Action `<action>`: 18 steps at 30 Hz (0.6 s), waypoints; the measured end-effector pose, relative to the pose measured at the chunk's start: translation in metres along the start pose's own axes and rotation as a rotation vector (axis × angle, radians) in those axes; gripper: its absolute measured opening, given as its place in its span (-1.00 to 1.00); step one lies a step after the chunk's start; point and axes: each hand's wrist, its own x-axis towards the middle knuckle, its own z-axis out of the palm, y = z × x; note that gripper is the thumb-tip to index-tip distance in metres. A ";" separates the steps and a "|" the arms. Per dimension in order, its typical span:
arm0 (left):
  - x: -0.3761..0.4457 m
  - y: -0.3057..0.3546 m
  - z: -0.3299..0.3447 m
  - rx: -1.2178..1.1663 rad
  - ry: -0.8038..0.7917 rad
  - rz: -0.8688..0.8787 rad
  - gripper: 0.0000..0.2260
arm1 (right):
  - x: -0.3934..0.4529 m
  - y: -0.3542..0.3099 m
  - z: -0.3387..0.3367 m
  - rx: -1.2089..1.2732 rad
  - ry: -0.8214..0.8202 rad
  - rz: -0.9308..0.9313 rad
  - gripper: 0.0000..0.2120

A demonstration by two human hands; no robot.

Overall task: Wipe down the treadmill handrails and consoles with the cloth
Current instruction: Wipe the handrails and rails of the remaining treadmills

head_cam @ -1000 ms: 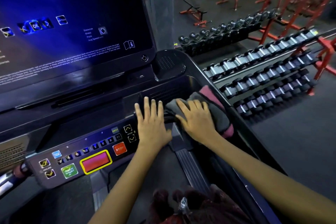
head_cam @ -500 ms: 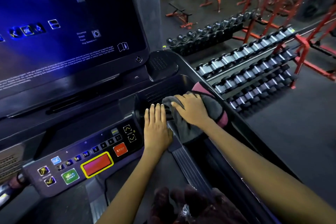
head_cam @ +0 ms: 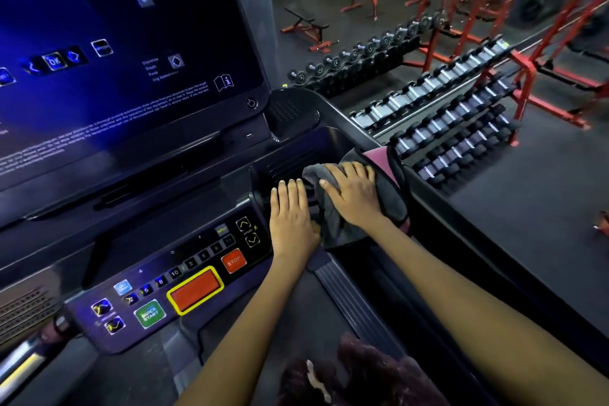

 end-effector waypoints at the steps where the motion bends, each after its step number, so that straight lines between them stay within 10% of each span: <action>1: 0.000 0.000 0.000 -0.007 -0.016 0.007 -0.31 | 0.000 0.001 0.000 0.010 -0.004 -0.003 -0.53; 18: 0.010 0.021 -0.023 -0.193 -0.156 -0.149 -0.22 | -0.072 0.019 -0.073 -0.081 0.166 0.067 -0.67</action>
